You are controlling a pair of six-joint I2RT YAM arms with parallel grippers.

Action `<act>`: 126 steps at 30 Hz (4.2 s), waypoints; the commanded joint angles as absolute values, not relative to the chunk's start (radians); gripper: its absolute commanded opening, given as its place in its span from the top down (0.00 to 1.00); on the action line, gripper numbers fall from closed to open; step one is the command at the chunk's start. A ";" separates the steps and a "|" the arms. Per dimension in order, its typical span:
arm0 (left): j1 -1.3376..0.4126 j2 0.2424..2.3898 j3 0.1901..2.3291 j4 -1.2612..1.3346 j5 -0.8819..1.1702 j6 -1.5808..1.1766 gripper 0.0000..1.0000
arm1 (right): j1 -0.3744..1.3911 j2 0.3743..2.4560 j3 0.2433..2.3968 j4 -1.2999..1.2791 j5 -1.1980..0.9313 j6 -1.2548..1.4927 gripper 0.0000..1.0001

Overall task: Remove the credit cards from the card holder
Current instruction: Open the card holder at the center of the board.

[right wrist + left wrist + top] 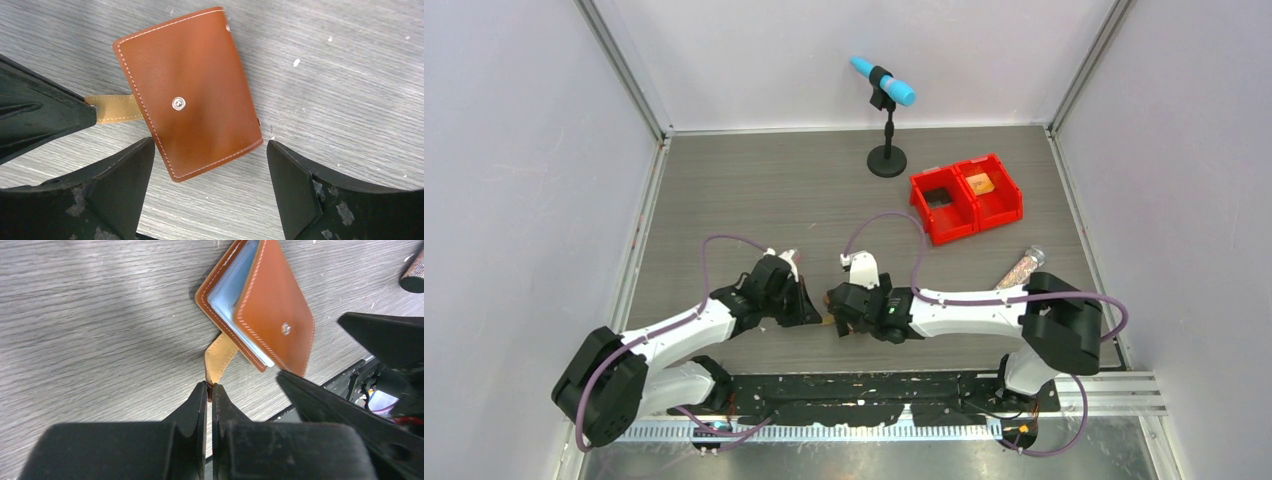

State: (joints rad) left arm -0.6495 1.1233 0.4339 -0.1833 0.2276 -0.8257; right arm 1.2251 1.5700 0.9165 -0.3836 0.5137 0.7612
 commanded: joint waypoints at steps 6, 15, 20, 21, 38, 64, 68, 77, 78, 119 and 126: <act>-0.645 1.093 0.443 -0.257 0.187 -0.781 1.00 | 1.219 1.484 0.910 -0.415 0.615 0.748 0.16; -0.645 1.081 0.445 -0.293 0.169 -0.769 1.00 | 1.120 1.432 0.850 -0.331 0.540 0.682 0.33; -0.641 1.069 0.449 -0.316 0.153 -0.759 1.00 | 1.034 1.413 0.772 -0.227 0.431 0.654 0.45; -0.638 1.067 0.449 -0.319 0.151 -0.758 1.00 | 1.016 1.412 0.763 -0.211 0.395 0.645 0.48; -0.589 1.068 0.521 -0.441 0.128 -0.679 1.00 | 0.917 1.383 0.634 0.051 0.099 0.627 0.58; -0.551 1.005 0.542 -0.475 0.334 -0.597 1.00 | 1.023 1.210 0.451 0.020 0.077 0.939 0.74; -0.551 1.014 0.532 -0.443 0.373 -0.591 1.00 | 1.029 1.135 0.517 -0.143 0.158 0.908 0.61; -0.551 1.038 0.524 -0.388 0.410 -0.612 1.00 | 1.052 1.027 0.722 -0.389 0.260 0.832 0.52; -0.551 1.033 0.522 -0.384 0.411 -0.613 1.00 | 1.059 1.029 0.734 -0.387 0.259 0.829 0.52; -0.551 0.915 0.497 -0.483 0.329 -0.597 1.00 | 1.233 1.632 0.923 -0.245 0.373 0.790 0.31; -0.551 0.922 0.498 -0.479 0.324 -0.602 1.00 | 1.233 1.644 0.914 -0.247 0.385 0.789 0.29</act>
